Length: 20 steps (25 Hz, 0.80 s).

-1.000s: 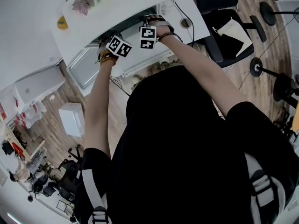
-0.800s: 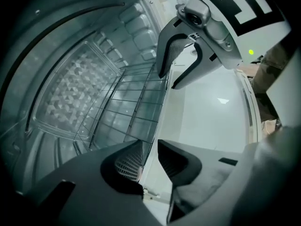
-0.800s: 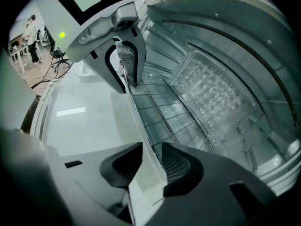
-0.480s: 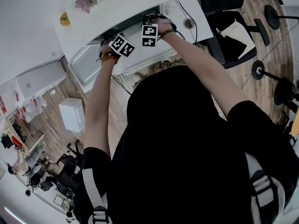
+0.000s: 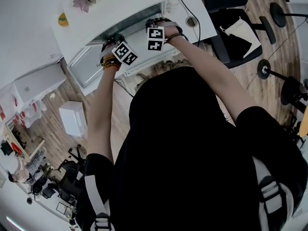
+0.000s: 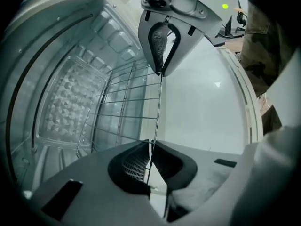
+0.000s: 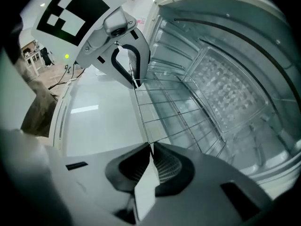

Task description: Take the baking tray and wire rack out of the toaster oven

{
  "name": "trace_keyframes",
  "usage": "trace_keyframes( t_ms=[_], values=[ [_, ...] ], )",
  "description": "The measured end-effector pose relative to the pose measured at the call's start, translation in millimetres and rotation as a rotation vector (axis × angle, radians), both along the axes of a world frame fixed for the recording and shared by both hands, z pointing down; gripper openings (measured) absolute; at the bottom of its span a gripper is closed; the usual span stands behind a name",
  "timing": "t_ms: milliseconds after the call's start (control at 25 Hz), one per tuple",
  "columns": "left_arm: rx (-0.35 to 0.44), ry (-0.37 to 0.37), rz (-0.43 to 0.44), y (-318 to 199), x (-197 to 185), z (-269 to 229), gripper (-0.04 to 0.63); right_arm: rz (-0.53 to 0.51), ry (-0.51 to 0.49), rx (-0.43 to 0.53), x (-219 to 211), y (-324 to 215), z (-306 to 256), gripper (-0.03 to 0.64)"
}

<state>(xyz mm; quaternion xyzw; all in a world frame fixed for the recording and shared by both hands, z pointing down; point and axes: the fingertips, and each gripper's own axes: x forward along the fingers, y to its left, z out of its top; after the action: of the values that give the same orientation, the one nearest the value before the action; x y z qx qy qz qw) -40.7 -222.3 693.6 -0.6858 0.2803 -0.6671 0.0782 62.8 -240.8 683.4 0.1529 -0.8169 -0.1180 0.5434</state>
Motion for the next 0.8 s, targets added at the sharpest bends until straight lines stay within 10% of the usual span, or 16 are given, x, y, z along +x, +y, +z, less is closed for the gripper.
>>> trace_keyframes(
  t_ms=[800],
  values=[
    [-0.106,0.064,0.046,101,19,-7,0.035,0.054,-0.008,-0.083,18,104,-10,0.046]
  ],
)
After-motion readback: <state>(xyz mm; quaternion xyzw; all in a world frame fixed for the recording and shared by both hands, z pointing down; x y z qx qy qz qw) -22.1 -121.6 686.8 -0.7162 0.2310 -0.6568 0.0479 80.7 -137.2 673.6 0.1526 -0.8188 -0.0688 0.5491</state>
